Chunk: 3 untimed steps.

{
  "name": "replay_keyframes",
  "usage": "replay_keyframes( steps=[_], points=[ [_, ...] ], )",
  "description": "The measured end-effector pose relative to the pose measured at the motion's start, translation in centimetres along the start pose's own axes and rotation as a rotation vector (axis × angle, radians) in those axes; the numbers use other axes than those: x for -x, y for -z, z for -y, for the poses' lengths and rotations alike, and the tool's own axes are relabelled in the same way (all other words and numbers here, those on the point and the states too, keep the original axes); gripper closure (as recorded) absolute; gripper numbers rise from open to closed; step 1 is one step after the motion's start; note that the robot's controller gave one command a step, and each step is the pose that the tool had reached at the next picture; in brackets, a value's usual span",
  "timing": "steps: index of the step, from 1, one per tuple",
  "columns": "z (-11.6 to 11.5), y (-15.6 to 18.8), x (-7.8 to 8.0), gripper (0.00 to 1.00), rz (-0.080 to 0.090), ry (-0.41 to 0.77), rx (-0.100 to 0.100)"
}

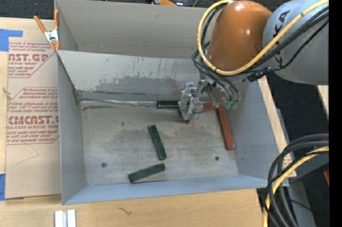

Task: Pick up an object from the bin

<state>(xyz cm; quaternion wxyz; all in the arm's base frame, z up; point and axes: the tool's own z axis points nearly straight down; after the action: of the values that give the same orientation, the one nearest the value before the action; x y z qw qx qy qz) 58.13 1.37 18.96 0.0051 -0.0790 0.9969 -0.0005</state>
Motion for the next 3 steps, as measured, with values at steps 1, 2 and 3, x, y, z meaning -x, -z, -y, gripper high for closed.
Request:
replay_keyframes(
  steps=[1, 2, 3],
  points=[
    [-0.1, -0.5, -0.1, 0.00, -0.007, 0.001, 0.002],
    [2.0, -12.3, -0.1, 0.00, -0.017, 0.114, 0.005],
    [2.0, -11.9, 0.1, 0.00, -0.009, 0.113, 0.004]
  ],
)
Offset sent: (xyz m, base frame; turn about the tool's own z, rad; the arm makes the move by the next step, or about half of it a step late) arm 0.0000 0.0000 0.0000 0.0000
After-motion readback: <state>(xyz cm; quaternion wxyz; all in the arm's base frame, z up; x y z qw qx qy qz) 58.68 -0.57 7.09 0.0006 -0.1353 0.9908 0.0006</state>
